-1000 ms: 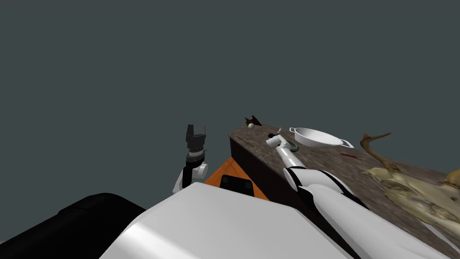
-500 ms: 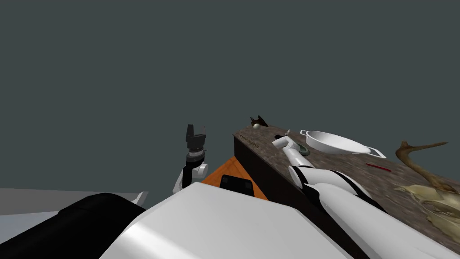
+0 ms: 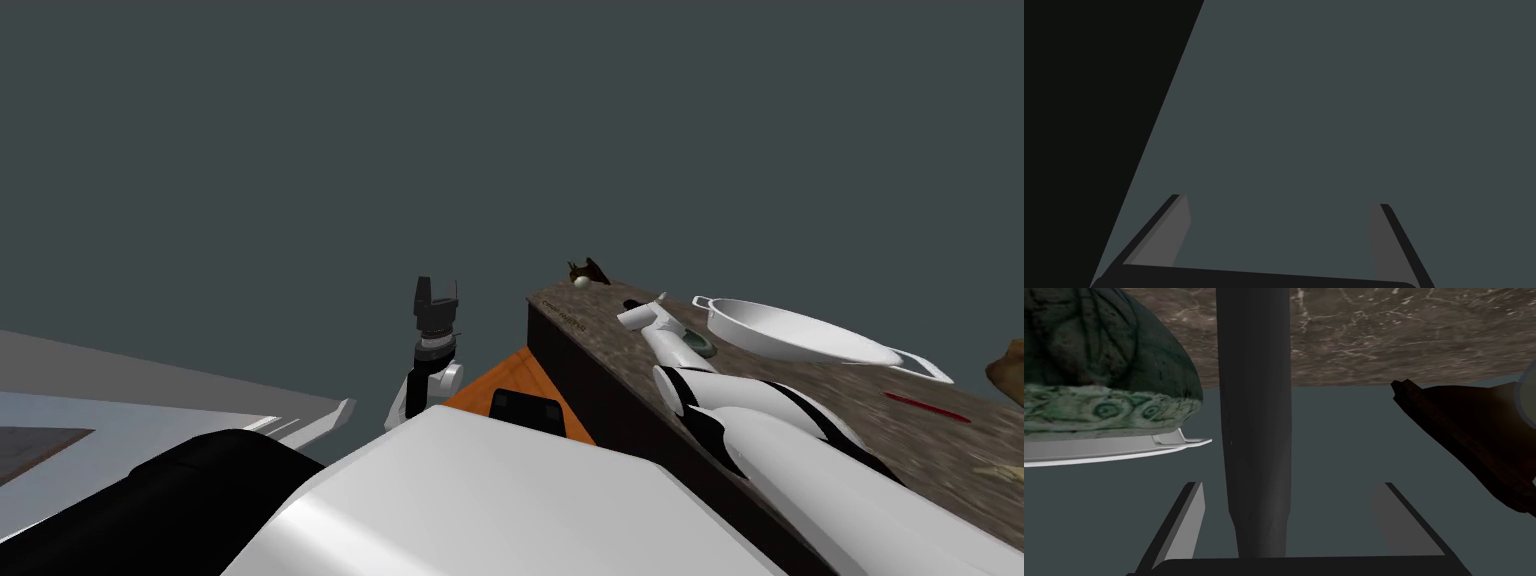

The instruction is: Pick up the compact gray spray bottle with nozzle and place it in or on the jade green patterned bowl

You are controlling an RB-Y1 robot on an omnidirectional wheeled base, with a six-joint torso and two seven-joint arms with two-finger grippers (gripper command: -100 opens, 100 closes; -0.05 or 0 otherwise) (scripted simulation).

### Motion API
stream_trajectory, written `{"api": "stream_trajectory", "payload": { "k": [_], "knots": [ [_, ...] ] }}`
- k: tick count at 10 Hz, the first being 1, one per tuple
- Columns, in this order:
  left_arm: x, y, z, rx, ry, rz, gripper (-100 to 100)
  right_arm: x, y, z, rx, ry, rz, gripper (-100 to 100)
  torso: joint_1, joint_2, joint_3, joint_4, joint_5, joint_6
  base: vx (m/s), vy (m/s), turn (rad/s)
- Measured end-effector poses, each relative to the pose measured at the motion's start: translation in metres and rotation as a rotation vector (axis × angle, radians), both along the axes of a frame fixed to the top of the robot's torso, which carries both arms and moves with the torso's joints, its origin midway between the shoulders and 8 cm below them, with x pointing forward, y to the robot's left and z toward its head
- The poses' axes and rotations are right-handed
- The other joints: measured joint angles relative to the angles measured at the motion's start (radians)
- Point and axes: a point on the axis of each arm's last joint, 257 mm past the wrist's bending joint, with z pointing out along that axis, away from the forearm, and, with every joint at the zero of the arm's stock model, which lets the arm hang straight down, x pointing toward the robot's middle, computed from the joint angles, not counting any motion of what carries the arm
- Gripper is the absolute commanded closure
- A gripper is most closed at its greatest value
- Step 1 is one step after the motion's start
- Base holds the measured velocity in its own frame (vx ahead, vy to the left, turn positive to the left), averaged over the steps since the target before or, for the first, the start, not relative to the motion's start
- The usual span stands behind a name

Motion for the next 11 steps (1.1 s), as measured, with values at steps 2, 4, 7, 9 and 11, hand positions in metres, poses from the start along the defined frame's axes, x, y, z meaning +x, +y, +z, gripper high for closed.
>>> {"api": "stream_trajectory", "payload": {
  "k": [2,4,7,9,11],
  "knots": [
    [0.000,0.000,0.000,0.000,0.000,0.000,0,-0.001,-0.001,0.000,-0.001,0.002,-0.002,100,0.000,-0.002,-0.001,0.000,0.000,-0.001,-0.002,0.000,0.000],
    [0.000,0.000,0.000,0.000,0.000,0.000,0,-0.001,0.000,-0.001,-0.001,0.002,-0.001,100,-0.001,-0.001,-0.001,0.000,0.000,0.000,0.000,0.000,0.000],
    [0.000,0.000,0.000,0.000,0.000,0.000,0,0.002,0.009,-0.002,0.000,-0.002,0.018,100,-0.002,-0.001,-0.001,0.000,-0.001,0.003,0.033,-0.011,-0.237],
    [0.000,0.000,0.000,0.000,0.000,0.000,0,0.014,0.038,-0.008,-0.007,0.003,0.063,100,-0.003,-0.004,-0.003,-0.002,-0.002,0.002,0.062,-0.010,-0.192],
    [0.000,0.000,0.000,0.000,0.000,0.000,0,0.023,0.070,-0.008,-0.008,0.011,0.104,100,-0.003,-0.005,-0.004,-0.003,-0.002,0.002,0.032,-0.005,-0.083]
  ]
}}
